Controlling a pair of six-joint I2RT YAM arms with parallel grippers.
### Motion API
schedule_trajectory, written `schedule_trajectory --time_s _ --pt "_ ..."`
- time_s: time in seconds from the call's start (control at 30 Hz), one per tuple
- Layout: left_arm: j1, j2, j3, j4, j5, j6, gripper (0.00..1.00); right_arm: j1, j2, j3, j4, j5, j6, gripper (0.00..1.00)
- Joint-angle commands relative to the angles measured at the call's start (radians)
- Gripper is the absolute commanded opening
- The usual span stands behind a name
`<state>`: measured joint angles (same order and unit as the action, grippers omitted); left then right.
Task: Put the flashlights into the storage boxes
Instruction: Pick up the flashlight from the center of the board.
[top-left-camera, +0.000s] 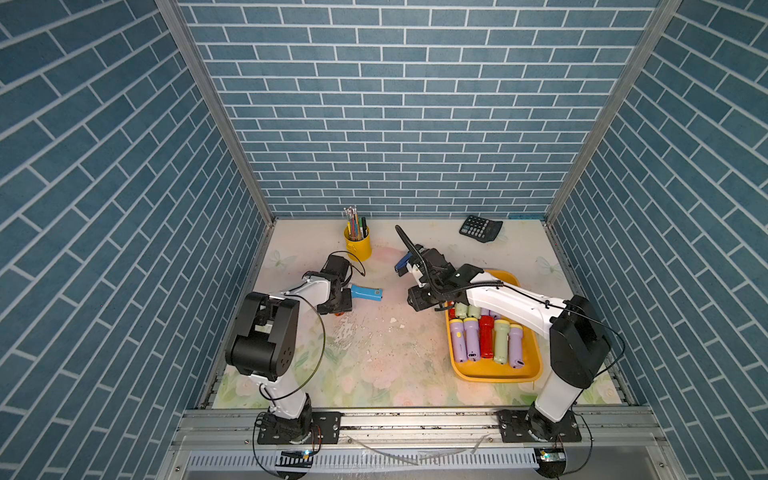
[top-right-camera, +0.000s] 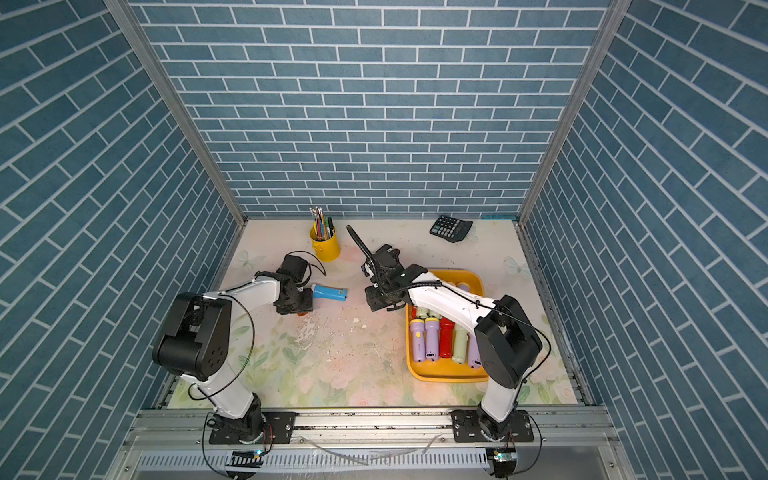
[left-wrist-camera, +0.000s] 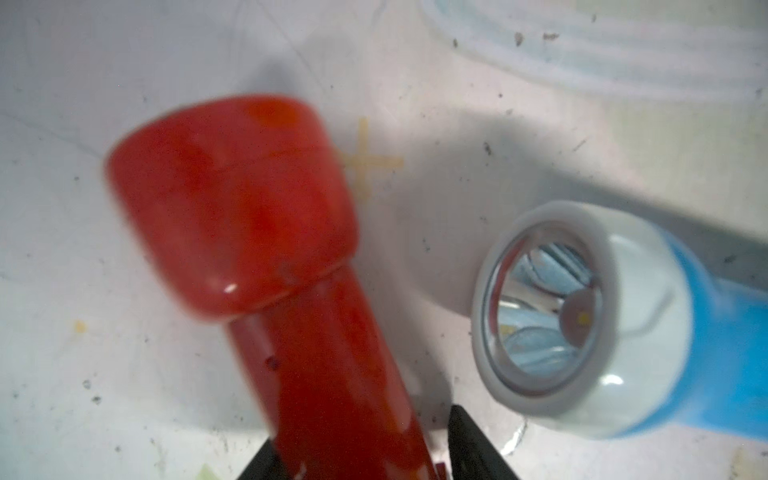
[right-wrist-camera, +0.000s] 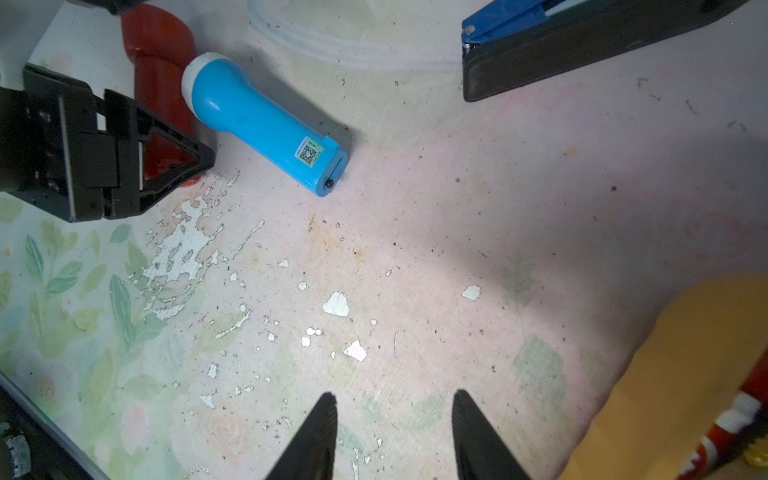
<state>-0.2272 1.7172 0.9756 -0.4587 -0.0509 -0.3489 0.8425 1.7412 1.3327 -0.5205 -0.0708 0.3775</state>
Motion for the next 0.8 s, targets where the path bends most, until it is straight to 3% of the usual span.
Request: schedule_trajectory --time_s 0.0,0.53,0.77 --pt "0.006 -0.011 -0.013 -0.013 -0.016 0.006 0.49 0.004 0.002 -0.020 -0.023 0.000 -0.008 0.47" --pt "0.012 -0.156 -0.140 0.041 0.024 -0.019 0.29 0.005 -0.039 -0.050 0.019 -0.012 0.004 0.46" --pt "0.011 -0.351 -0.224 0.120 0.158 -0.033 0.26 0.004 -0.118 -0.114 0.123 -0.012 0.014 0.46"
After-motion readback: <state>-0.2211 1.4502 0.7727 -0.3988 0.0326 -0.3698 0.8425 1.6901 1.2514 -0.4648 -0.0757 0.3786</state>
